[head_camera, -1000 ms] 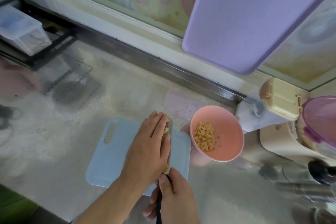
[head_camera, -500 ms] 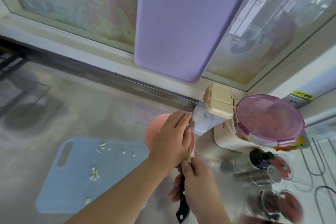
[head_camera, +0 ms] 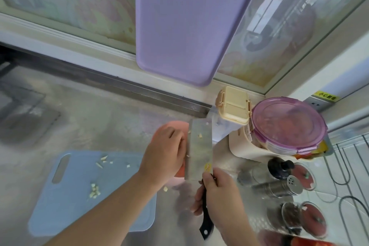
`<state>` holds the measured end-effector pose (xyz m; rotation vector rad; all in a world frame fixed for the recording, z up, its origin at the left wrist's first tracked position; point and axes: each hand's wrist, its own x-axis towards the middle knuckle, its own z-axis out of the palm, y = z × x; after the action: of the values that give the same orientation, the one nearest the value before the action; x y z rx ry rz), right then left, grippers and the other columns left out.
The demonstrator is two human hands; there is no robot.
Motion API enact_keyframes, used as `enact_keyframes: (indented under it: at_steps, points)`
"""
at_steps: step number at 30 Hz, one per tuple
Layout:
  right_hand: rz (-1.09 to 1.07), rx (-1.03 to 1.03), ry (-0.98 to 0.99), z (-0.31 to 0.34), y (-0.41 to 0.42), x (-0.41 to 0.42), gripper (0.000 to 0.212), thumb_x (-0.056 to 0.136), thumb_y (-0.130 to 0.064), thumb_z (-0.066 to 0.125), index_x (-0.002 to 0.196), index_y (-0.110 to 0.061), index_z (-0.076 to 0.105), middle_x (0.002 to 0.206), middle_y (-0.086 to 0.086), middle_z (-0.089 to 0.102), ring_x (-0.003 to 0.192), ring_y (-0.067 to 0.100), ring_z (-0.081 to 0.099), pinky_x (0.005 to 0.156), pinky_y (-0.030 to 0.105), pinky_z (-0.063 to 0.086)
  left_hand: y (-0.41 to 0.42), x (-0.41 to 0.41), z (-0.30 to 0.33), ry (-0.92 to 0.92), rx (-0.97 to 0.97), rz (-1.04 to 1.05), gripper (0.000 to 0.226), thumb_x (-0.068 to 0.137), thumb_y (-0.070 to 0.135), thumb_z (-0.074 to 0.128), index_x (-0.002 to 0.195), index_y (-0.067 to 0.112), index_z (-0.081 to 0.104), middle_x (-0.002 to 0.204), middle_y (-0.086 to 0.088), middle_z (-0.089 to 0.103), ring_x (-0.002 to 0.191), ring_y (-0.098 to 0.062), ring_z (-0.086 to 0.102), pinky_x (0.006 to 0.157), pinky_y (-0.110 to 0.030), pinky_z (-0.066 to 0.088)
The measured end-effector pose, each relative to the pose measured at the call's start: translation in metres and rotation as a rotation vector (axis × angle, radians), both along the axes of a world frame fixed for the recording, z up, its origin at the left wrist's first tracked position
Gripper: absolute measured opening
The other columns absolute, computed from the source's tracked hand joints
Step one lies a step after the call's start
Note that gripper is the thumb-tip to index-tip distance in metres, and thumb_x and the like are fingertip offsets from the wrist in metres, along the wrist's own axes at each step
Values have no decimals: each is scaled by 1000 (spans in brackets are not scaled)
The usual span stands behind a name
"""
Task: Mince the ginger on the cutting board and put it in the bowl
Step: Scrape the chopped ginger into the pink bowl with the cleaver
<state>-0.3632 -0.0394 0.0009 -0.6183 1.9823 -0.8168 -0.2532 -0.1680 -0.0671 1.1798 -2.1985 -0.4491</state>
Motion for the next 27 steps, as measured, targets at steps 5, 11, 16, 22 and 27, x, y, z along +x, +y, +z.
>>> enact_keyframes:
  at_steps: [5, 11, 16, 22, 27]
  points:
    - [35, 33, 105, 3, 2, 0, 27, 107, -18, 48, 88, 1, 49, 59, 22, 66, 52, 46, 67, 55, 53, 59, -1, 8, 11, 40, 13, -10, 13, 102, 23, 61, 92, 18, 67, 96, 6, 63, 91, -14, 57, 76, -28, 52]
    - [114, 53, 200, 1, 4, 10, 26, 104, -24, 49, 85, -6, 52, 68, 22, 67, 48, 34, 68, 54, 52, 59, 1, -6, 21, 145, 109, -205, 16, 102, 14, 60, 114, 22, 67, 123, 10, 61, 119, -8, 53, 100, -22, 45]
    - [78, 56, 194, 0, 10, 7, 26, 105, -18, 49, 87, 0, 51, 67, 24, 66, 46, 34, 68, 50, 48, 59, 4, 5, 2, 29, 147, -145, 8, 100, 15, 58, 95, 18, 63, 96, 7, 57, 88, -15, 54, 67, -32, 48]
    - [60, 44, 189, -1, 12, 4, 24, 105, -14, 48, 86, 0, 50, 61, 23, 65, 46, 34, 68, 51, 46, 59, 8, 18, 11, -4, 136, -121, 35, 95, 10, 58, 128, 22, 64, 130, 9, 61, 117, -12, 56, 79, -22, 51]
    - [1, -5, 199, 0, 11, 3, 26, 106, -16, 48, 82, -7, 53, 57, 13, 66, 47, 34, 68, 57, 47, 59, 24, 36, 10, -22, 106, -284, 48, 92, 13, 50, 135, 28, 64, 136, 15, 60, 124, -10, 58, 92, -27, 57]
